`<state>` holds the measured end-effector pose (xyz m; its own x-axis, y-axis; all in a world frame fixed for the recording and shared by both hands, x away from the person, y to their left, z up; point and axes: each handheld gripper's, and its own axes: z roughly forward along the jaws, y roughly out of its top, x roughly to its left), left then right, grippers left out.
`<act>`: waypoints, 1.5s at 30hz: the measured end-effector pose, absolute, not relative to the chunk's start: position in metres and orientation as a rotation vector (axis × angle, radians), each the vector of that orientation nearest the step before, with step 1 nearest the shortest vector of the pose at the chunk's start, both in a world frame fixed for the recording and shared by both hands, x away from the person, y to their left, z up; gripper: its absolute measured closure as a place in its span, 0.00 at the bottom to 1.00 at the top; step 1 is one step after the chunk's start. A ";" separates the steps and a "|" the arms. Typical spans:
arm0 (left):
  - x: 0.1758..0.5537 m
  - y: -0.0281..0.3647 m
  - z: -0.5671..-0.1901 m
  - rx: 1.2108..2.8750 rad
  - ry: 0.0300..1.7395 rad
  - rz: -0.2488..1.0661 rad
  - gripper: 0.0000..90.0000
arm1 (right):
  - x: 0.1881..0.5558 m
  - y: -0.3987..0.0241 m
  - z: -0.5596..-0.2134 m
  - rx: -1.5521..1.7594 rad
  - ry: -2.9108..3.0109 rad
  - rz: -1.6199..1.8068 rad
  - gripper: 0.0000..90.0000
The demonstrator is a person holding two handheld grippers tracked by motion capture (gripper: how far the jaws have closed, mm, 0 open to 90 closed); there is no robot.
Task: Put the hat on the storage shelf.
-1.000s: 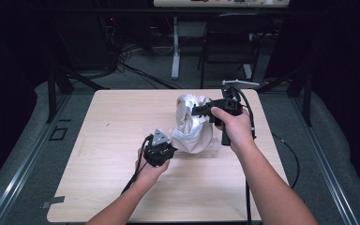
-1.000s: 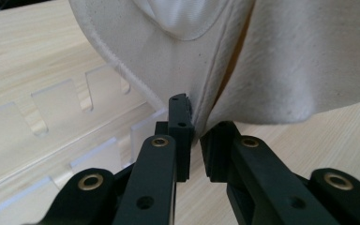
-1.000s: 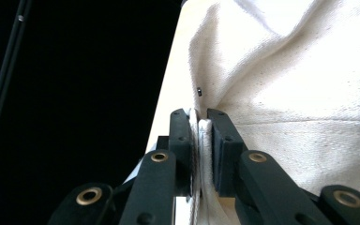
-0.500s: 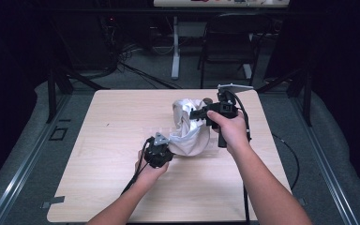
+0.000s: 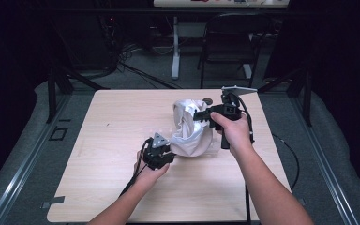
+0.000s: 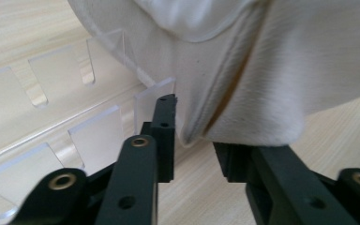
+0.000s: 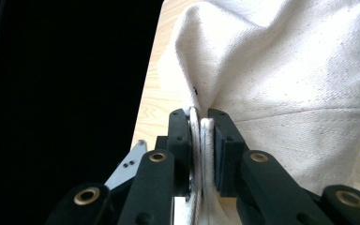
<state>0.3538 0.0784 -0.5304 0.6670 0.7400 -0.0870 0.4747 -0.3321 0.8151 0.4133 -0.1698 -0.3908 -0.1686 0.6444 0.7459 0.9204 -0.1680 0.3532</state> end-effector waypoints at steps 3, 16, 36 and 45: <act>0.348 0.081 -0.526 2.022 0.921 0.405 0.74 | 0.413 -0.169 -0.391 -1.791 -1.791 -1.259 0.89; 0.338 0.093 -0.520 2.000 0.904 0.396 0.68 | 0.415 -0.165 -0.390 -1.802 -1.791 -1.257 0.88; 0.313 0.141 -0.507 1.926 0.959 0.377 0.63 | 0.413 -0.167 -0.388 -1.806 -1.793 -1.276 0.85; 0.316 0.150 -0.508 1.903 0.970 0.395 0.63 | 0.411 -0.167 -0.388 -1.806 -1.798 -1.280 0.81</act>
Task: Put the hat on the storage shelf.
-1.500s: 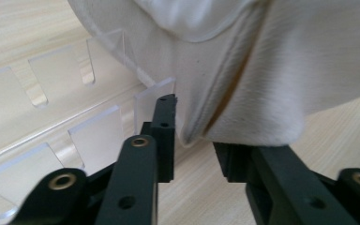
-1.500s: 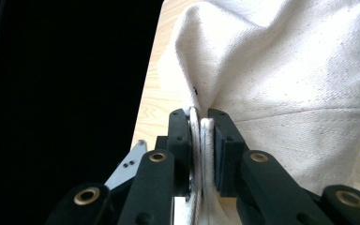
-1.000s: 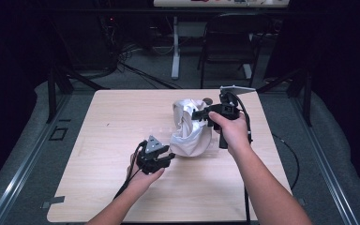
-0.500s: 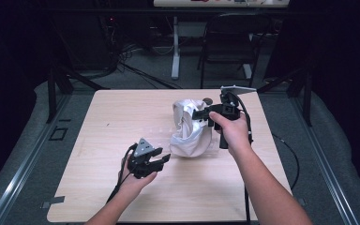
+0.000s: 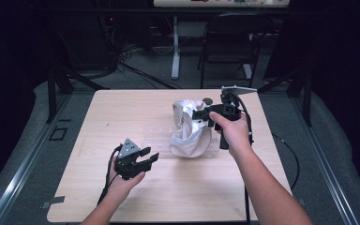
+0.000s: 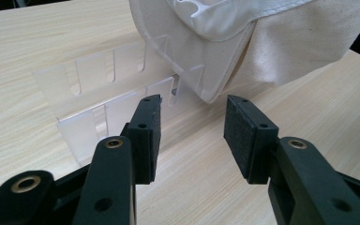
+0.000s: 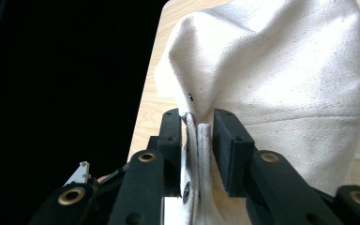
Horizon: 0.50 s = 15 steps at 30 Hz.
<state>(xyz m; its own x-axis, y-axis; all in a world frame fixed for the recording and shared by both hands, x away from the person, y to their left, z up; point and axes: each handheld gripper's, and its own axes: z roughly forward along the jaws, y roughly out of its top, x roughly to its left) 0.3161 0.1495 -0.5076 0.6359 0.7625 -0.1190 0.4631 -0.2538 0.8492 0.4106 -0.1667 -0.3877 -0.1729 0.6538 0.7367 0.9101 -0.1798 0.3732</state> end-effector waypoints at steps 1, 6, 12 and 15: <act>0.316 0.150 -0.508 1.902 0.975 0.391 0.63 | 0.410 -0.167 -0.388 -1.803 -1.799 -1.283 0.81; 0.317 0.155 -0.511 1.894 0.994 0.399 0.63 | 0.407 -0.170 -0.385 -1.795 -1.797 -1.312 0.76; 0.320 0.160 -0.512 1.891 1.005 0.393 0.64 | 0.396 -0.174 -0.386 -1.805 -1.815 -1.382 0.71; 0.319 0.160 -0.513 1.900 1.002 0.408 0.64 | 0.393 -0.177 -0.390 -1.796 -1.840 -1.393 0.68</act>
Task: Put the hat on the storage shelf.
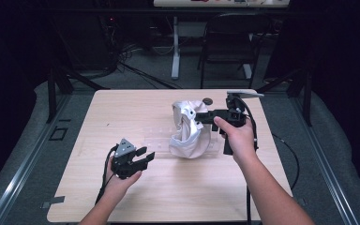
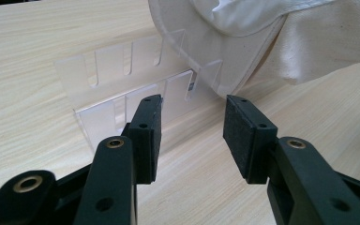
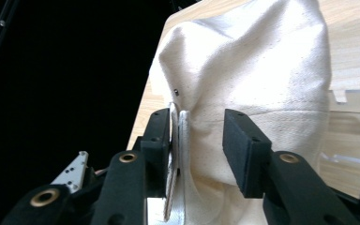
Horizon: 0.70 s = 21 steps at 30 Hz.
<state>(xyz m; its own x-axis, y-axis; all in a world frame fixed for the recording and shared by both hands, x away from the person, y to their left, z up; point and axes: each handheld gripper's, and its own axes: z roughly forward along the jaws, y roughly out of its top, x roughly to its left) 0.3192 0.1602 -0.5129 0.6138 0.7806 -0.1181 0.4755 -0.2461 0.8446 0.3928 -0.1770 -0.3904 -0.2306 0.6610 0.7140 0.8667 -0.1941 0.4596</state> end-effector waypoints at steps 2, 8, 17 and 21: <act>0.319 0.161 -0.514 1.899 1.003 0.413 0.64 | 0.390 -0.178 -0.391 -1.803 -1.872 -1.403 0.67; 0.321 0.164 -0.520 1.915 1.024 0.400 0.64 | 0.383 -0.184 -0.389 -1.764 -1.851 -1.434 0.65; 0.321 0.168 -0.519 1.908 1.036 0.398 0.63 | 0.367 -0.189 -0.382 -1.677 -1.859 -1.495 0.64; 0.320 0.168 -0.518 1.914 1.037 0.399 0.63 | 0.361 -0.189 -0.381 -1.661 -1.884 -1.526 0.63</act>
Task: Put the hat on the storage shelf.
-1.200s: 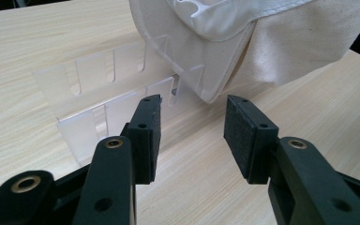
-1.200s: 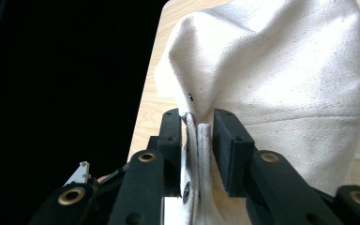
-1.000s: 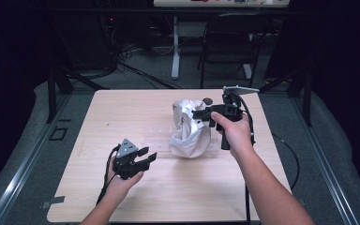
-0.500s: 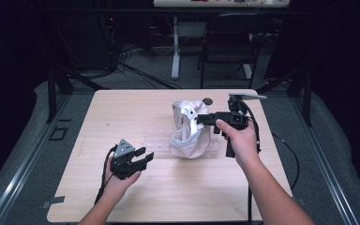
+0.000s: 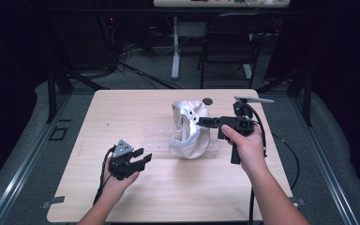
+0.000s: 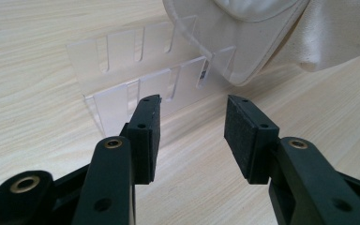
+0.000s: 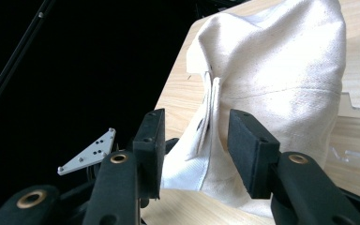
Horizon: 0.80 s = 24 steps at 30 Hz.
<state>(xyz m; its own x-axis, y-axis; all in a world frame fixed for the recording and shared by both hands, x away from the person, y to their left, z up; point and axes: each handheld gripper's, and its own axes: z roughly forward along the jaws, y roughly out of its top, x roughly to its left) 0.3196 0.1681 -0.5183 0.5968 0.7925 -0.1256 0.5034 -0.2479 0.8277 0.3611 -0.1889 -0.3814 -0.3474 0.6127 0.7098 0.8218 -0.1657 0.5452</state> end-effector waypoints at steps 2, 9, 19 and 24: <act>0.318 0.168 -0.518 1.910 1.041 0.404 0.63 | 0.360 -0.190 -0.382 -1.651 -1.890 -1.534 0.63; 0.317 0.171 -0.515 1.890 1.048 0.404 0.61 | 0.346 -0.194 -0.391 -1.594 -1.909 -1.553 0.62; 0.315 0.170 -0.513 1.889 1.044 0.410 0.60 | 0.322 -0.209 -0.408 -1.581 -1.870 -1.594 0.62; 0.315 0.170 -0.514 1.894 1.042 0.416 0.60 | 0.312 -0.217 -0.412 -1.580 -1.857 -1.617 0.61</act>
